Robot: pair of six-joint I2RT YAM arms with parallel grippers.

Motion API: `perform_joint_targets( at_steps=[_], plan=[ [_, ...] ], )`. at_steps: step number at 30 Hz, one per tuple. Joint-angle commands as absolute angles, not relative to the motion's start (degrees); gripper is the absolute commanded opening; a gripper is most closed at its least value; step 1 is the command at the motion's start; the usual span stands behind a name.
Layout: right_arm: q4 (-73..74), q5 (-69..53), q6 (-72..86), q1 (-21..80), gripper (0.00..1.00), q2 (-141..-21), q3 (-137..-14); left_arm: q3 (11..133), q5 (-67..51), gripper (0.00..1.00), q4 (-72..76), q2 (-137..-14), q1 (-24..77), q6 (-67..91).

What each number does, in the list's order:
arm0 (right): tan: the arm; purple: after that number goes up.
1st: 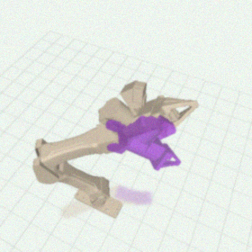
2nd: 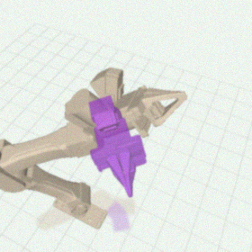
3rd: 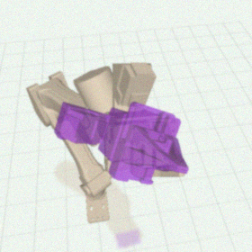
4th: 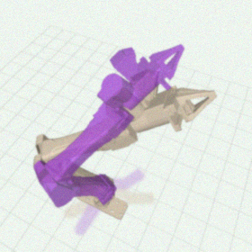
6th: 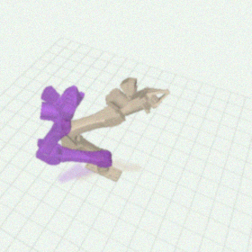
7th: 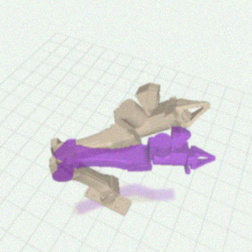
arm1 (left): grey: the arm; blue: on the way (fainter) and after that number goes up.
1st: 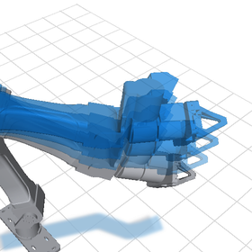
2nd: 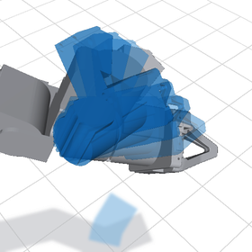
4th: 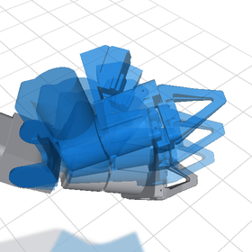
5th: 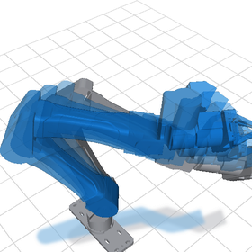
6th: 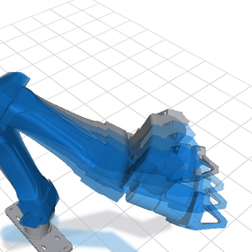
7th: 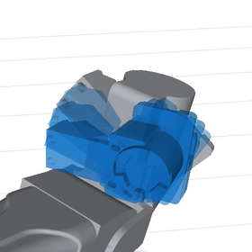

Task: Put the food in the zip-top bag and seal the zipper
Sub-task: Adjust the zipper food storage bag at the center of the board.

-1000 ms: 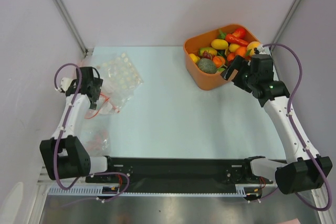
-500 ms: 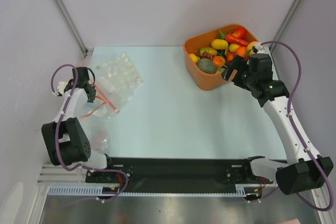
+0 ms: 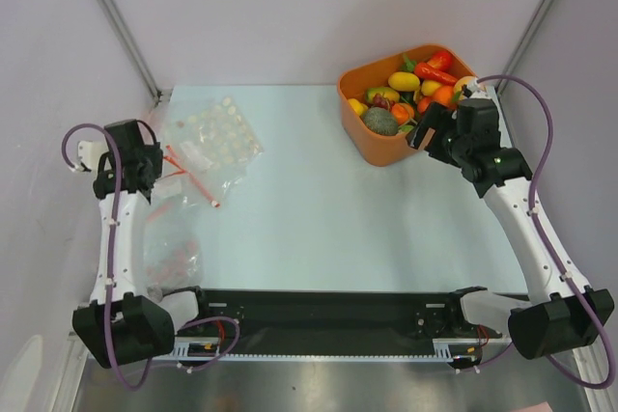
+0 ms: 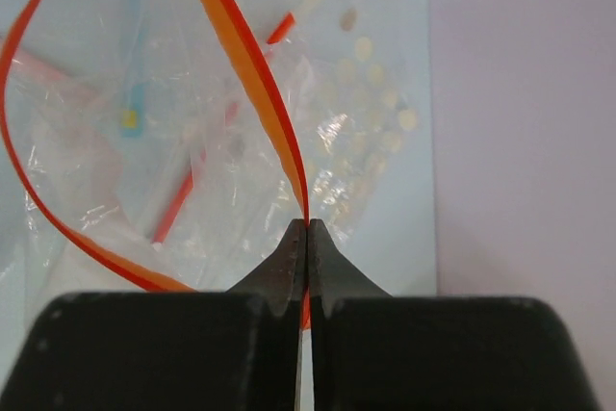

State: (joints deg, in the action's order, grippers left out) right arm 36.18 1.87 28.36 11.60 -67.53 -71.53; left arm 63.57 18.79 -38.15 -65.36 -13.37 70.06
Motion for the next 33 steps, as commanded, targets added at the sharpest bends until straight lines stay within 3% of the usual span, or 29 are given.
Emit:
perform_joint_targets(
  at_steps=[1,5,13,16,27,33],
  plan=[
    [35.4,0.6,26.5,13.4,0.86,-67.9,-75.0,64.1,7.1,0.0,-33.7,-62.8,-13.3,70.0],
    [33.3,-5.2,24.7,14.4,0.83,-69.4,-76.1,63.3,-4.5,0.0,-33.4,-61.4,-10.6,71.6],
    [26.7,-25.2,24.1,15.1,0.69,-74.3,-78.5,60.6,-6.9,0.0,-27.1,-58.4,3.1,79.1],
    [26.7,-28.5,24.4,17.3,0.68,-77.9,-81.1,60.4,-7.7,0.0,-23.1,-59.5,8.9,79.8],
    [17.0,-36.4,37.5,25.0,0.83,-84.9,-79.5,60.7,-11.9,0.0,-4.6,-59.1,14.2,77.2],
    [11.0,-36.0,40.9,30.1,0.91,-86.0,-78.1,61.5,-13.2,0.0,-2.5,-57.6,14.2,78.6]
  ],
)
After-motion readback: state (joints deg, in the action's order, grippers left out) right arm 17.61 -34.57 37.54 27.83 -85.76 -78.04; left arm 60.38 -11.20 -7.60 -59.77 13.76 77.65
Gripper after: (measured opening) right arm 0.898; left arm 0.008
